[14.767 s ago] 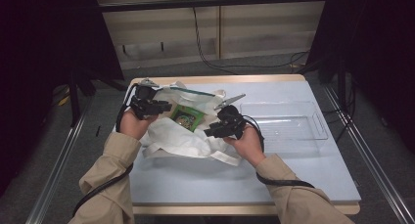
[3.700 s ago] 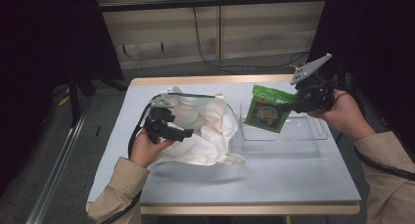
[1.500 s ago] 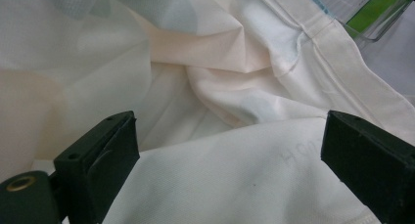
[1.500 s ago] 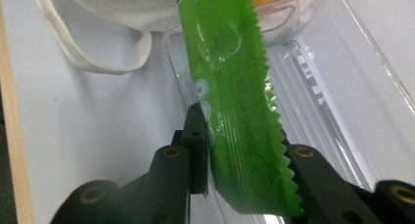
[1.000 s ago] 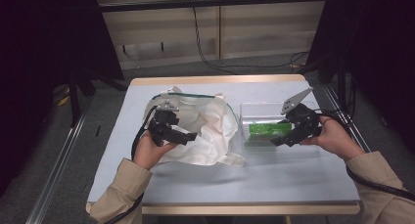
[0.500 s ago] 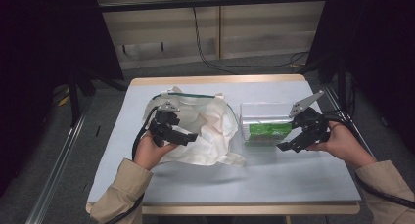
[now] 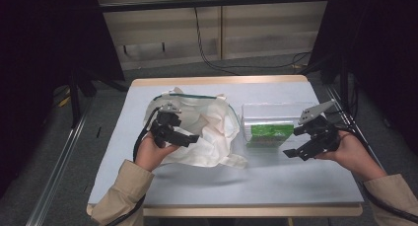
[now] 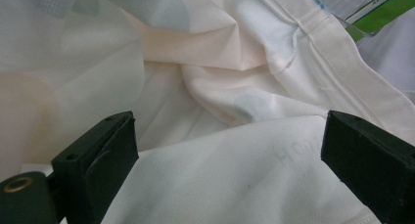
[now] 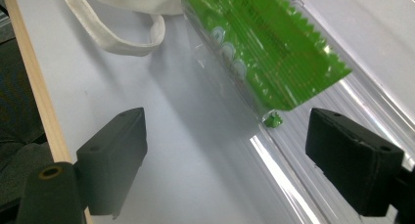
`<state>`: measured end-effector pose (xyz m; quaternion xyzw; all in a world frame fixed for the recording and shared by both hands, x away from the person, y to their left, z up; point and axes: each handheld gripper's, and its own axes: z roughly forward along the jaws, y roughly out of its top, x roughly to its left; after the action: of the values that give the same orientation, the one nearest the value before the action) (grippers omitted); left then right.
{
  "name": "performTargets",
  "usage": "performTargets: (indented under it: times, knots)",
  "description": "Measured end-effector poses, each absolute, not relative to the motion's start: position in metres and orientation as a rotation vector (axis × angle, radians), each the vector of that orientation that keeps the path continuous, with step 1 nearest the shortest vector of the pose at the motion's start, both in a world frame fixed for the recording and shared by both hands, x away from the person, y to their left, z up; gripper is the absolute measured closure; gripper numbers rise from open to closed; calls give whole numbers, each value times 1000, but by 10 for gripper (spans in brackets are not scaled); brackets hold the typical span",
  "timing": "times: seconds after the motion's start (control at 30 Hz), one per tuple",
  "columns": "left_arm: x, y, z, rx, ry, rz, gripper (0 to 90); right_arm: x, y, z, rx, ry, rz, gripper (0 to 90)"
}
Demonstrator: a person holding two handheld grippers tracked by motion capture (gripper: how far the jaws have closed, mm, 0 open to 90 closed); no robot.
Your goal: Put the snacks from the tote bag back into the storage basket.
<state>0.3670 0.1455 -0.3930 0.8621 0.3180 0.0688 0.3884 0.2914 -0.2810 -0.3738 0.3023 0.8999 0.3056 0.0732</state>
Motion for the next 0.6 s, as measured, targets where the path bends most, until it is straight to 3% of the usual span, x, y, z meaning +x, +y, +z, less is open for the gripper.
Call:
performTargets:
  times: [0.6]
  knots:
    - [368,144,-393,2185,796,170,65,271,-286,-395,939,2658,953,149]
